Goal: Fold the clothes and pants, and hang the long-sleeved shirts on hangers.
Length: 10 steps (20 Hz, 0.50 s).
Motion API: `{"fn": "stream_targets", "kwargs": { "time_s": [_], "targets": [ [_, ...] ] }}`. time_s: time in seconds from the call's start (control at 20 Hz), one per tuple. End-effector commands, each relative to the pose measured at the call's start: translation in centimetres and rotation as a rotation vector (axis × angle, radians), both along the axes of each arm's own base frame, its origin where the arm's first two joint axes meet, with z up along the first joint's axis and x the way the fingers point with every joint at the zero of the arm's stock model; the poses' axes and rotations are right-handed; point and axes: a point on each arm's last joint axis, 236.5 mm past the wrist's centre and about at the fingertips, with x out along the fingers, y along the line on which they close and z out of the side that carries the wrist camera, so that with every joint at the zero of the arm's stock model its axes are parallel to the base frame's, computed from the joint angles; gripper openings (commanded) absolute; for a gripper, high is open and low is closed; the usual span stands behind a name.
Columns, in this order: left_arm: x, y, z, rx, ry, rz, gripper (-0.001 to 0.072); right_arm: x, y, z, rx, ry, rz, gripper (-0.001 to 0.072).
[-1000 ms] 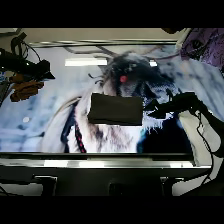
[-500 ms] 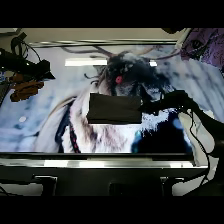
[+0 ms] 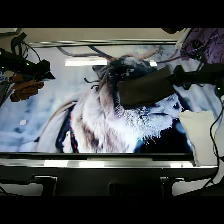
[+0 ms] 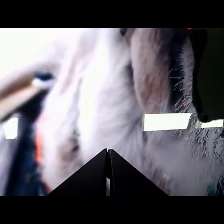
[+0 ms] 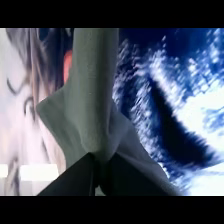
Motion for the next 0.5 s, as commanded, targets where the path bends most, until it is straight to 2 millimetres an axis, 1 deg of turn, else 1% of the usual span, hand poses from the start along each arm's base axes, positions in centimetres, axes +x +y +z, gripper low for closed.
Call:
{"fn": "stream_targets", "kwargs": {
  "time_s": [0.0,0.1,0.25,0.35,0.45],
  "targets": [
    [0.0,0.0,0.0,0.0,0.001,-0.001,0.0019,0.6,-6.9,4.0,-0.05,-0.045,-0.171,0.0031],
    [0.0,0.0,0.0,0.0,0.001,0.0,0.0019,-0.1,-10.1,5.4,-0.07,-0.047,-0.262,0.0031],
    [0.0,0.0,0.0,-0.001,0.003,0.002,0.0019,-2.0,-14.3,6.9,-0.099,-0.027,-0.399,0.0031],
    [-0.3,0.0,-0.1,0.0,0.014,-0.002,0.0019,-3.4,-16.4,8.0,-0.119,-0.016,-0.475,0.0031],
    [-0.6,-0.1,-0.3,0.002,0.028,-0.008,0.0019,-4.9,-17.7,8.9,-0.146,0.002,-0.534,0.0031]
  ]
}}
